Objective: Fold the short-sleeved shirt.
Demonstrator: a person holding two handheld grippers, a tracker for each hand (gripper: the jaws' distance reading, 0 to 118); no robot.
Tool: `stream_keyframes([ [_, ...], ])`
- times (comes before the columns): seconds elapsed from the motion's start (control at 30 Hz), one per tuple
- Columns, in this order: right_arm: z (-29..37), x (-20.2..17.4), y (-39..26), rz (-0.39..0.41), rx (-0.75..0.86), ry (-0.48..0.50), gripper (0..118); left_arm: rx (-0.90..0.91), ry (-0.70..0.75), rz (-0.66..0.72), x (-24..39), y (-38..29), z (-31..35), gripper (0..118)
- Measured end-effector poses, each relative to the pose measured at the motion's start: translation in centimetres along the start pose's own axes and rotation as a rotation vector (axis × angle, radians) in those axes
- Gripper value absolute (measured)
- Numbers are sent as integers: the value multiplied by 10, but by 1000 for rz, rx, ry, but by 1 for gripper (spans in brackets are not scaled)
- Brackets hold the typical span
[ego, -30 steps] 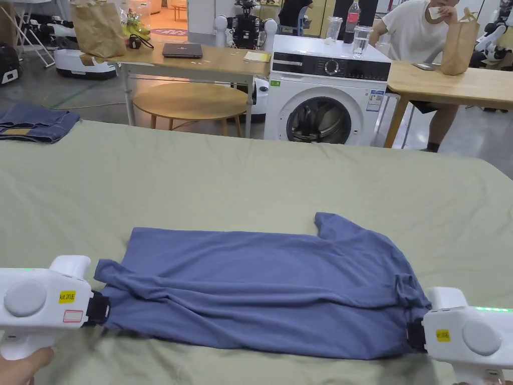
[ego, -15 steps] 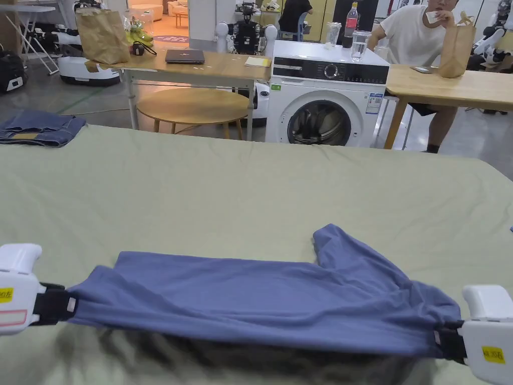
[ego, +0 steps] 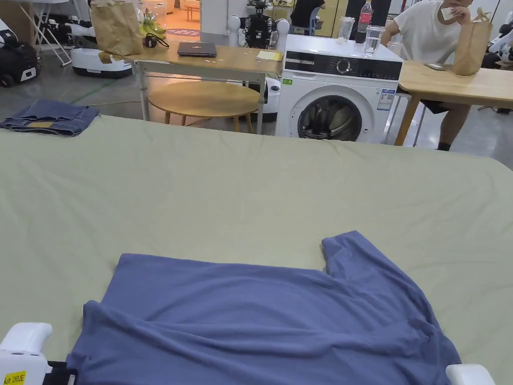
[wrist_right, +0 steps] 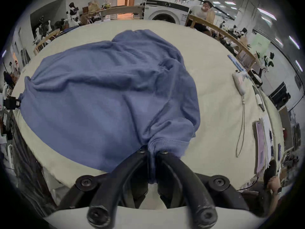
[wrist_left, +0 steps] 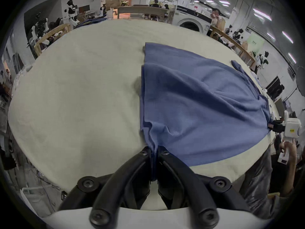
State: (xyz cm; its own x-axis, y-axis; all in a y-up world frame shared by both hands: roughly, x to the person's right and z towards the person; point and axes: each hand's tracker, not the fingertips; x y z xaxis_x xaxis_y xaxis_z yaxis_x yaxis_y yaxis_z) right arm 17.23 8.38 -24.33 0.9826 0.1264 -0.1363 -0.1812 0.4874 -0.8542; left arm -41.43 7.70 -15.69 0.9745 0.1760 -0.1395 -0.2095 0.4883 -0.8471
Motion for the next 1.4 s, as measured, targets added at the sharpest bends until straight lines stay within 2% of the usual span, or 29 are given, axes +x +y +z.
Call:
stream_keyframes([
  [0.07, 1, 0, 3, -1, 8, -8, 10, 1, -3, 3, 0, 3, 2, 1],
  [0.1, 2, 0, 3, 0, 7, -12, 16, 3, -3, 2, 1, 4, 3, 1],
  [0.13, 5, -1, 5, 3, 7, -22, 26, 3, -1, 5, 3, 6, 5, 5],
  [0.17, 9, -1, 7, 6, 21, -53, 44, 7, 1, 7, 5, 7, 8, 19],
  [0.2, 15, -1, 9, 0, 54, -68, 53, 28, 9, 6, 8, 8, 12, 32],
  [0.23, 23, 0, 10, -16, 94, -67, 56, 58, 13, 0, 11, 9, 16, 40],
  [0.33, 42, -1, 23, -75, 218, -67, 56, 166, -17, 13, 24, 16, 27, 47],
  [0.47, 62, -18, 35, -115, 390, -86, 56, 342, -24, -22, 46, 26, 37, 47],
  [0.6, 78, -47, 45, -144, 594, -55, 55, 538, 3, -52, 74, 35, 48, 47],
  [0.67, 85, -65, 49, -136, 671, -74, 52, 632, 24, -74, 87, 38, 54, 47],
  [0.73, 92, -79, 52, -140, 735, -90, 42, 693, 52, -97, 93, 43, 55, 47],
  [0.8, 97, -90, 57, -154, 780, -61, 17, 740, 45, -116, 101, 45, 61, 42],
  [0.83, 99, -94, 59, -159, 803, -41, 9, 760, 40, -129, 105, 46, 64, 34],
  [0.87, 100, -98, 61, -161, 817, -34, 3, 768, 49, -138, 108, 47, 66, 17],
  [0.9, 100, -101, 63, -152, 818, -29, 0, 775, 66, -150, 112, 49, 67, 6],
  [0.93, 100, -105, 64, -147, 838, -5, 0, 787, 97, -162, 114, 50, 68, 0],
  [1.13, 93, -124, 76, -132, 842, -1, 0, 769, 86, -118, 107, 71, 67, 0],
  [1.2, 88, -124, 81, -136, 819, 44, 0, 682, 91, -104, 95, 89, 58, 0],
  [1.4, 73, -127, 93, -85, 769, 34, 0, 353, -6, -7, 39, 168, 3, 0],
])
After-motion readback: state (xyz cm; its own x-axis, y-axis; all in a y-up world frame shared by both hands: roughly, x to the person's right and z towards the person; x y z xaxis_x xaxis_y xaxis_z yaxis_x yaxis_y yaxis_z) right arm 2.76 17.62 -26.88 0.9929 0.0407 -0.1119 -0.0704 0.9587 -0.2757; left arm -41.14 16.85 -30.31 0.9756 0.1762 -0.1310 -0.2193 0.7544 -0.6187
